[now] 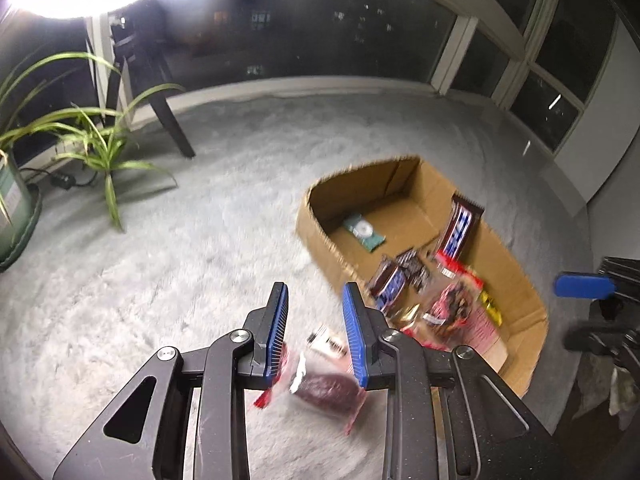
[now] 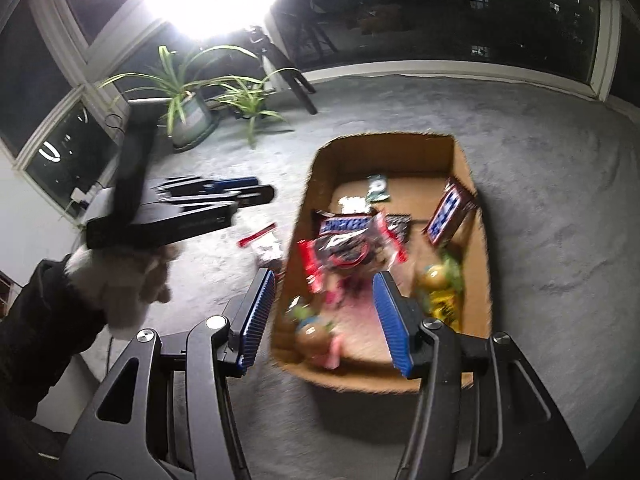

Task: Organize snacks
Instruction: 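Move both tools back toward the pink packet and the red-trimmed bag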

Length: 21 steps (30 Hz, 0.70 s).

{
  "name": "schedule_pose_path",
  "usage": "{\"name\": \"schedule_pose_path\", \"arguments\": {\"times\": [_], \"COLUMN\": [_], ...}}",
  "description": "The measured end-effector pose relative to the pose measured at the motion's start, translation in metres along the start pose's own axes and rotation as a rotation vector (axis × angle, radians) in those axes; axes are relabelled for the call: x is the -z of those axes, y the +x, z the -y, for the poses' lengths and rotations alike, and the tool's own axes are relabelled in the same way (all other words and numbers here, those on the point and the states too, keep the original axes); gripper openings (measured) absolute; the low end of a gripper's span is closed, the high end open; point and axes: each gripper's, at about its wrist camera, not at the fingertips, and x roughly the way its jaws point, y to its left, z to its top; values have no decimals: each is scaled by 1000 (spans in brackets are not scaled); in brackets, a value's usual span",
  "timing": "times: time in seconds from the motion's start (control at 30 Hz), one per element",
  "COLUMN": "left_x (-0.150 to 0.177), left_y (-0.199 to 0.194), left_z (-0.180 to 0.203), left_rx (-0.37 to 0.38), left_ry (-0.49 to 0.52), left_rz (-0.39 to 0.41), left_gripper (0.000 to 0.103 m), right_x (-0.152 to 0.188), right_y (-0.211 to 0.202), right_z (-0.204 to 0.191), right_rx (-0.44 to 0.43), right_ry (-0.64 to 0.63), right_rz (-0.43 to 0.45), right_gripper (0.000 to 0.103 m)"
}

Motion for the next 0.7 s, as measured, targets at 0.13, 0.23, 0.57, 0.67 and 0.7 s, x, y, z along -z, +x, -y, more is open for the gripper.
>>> {"name": "schedule_pose_path", "arguments": {"times": [0.13,0.23,0.57,0.67,0.7], "left_x": [3,5,14,13,13], "left_y": [16,29,57,64,65], "left_z": [1,5,9,7,8], "left_rx": [1,4,-5,-4,3], "left_ry": [30,52,109,129,136], "left_rz": [-50,-90,-165,-173,-177], "left_gripper": [26,26,26,22,20], "right_x": [16,25,40,45,46], "right_y": [-4,-7,-10,-8,-8], "right_z": [-5,-3,14,13,13], "right_rx": [1,-2,17,29,31], "right_ry": [10,22,103,100,104], "right_rz": [-2,-7,-24,-36,-40], "right_gripper": [54,54,54,54,54]}}
